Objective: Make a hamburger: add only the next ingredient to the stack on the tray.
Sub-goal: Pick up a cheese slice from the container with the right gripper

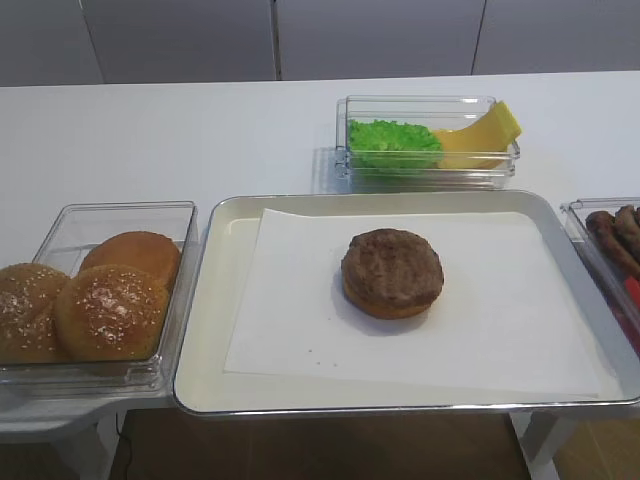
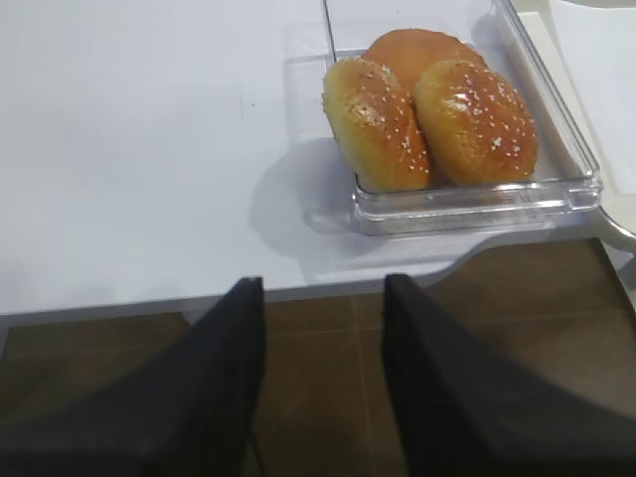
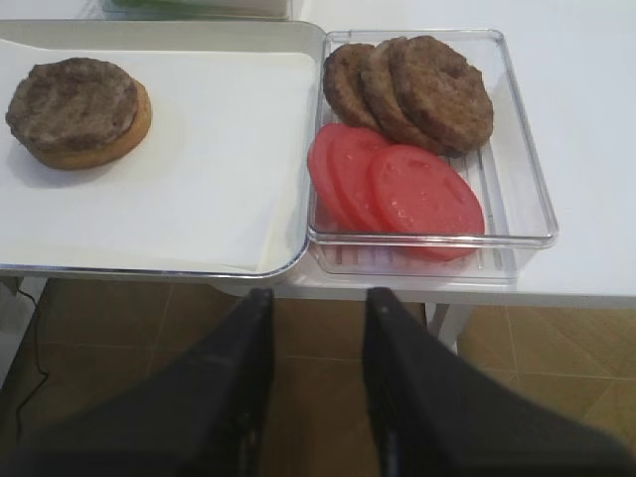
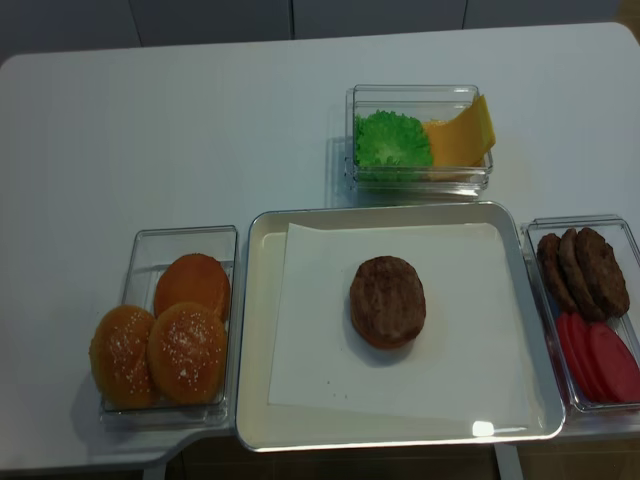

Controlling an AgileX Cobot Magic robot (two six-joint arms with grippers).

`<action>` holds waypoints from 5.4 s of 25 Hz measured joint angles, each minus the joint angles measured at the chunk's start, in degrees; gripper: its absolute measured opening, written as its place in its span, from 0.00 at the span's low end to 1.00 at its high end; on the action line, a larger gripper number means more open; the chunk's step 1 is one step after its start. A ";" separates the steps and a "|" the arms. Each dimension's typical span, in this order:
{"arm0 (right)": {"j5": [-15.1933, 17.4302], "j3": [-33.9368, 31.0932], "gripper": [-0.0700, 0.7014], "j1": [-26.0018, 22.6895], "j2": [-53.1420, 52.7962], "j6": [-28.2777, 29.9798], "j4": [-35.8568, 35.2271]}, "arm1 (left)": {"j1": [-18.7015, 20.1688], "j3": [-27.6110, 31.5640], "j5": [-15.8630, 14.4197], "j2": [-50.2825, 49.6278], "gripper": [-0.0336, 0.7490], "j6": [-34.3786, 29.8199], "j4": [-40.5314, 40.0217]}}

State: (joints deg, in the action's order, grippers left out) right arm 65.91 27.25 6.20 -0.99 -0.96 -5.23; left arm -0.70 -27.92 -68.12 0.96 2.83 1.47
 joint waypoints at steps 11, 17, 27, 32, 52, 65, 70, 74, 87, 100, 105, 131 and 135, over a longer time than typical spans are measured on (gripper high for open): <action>0.00 0.00 0.29 0.00 0.00 -0.10 0.00 | 0.00 0.00 0.00 0.00 0.42 0.00 0.00; 0.00 0.00 0.23 0.00 0.00 -0.10 0.00 | 0.00 0.00 0.00 0.00 0.42 0.00 0.00; 0.00 0.00 0.16 0.00 0.00 -0.10 0.00 | 0.00 0.00 0.00 0.00 0.42 0.00 0.00; 0.00 0.00 0.15 0.00 0.00 -0.10 0.00 | 0.00 0.00 0.00 0.00 0.42 0.00 0.00; -14.99 5.98 0.44 -0.12 12.79 0.96 -2.85 | 0.00 0.00 0.00 0.00 0.42 0.00 0.00; -24.08 17.36 0.57 -0.12 41.33 0.96 -3.21 | 0.00 0.00 0.00 0.00 0.42 0.00 0.00; -24.86 21.72 0.60 -0.12 52.30 0.96 -4.78 | 0.00 0.00 0.00 0.00 0.42 0.00 0.00; -24.99 26.39 0.60 -0.12 61.27 0.96 -5.78 | 0.00 0.00 0.00 0.00 0.42 0.00 0.00; -23.07 45.57 0.60 -0.12 86.89 0.96 -6.09 | 0.00 0.00 0.00 0.00 0.42 0.00 0.00; -19.55 59.51 0.57 -0.12 107.20 0.96 -6.18 | 0.00 0.00 0.00 0.00 0.42 0.00 0.00; -20.03 59.96 0.51 -0.12 109.74 0.96 -6.18 | 0.00 0.00 0.00 0.00 0.42 0.00 0.00; -22.04 60.05 0.19 -0.12 109.86 0.96 -6.92 | 0.00 0.00 0.00 0.00 0.42 0.00 0.00; -22.04 60.05 0.11 -0.12 109.86 0.96 -7.51 | 0.00 0.00 0.00 0.00 0.42 0.00 0.00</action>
State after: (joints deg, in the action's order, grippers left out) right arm 43.87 87.30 6.08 108.86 0.00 -12.74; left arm -0.70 -27.92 -68.12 0.96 2.83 1.47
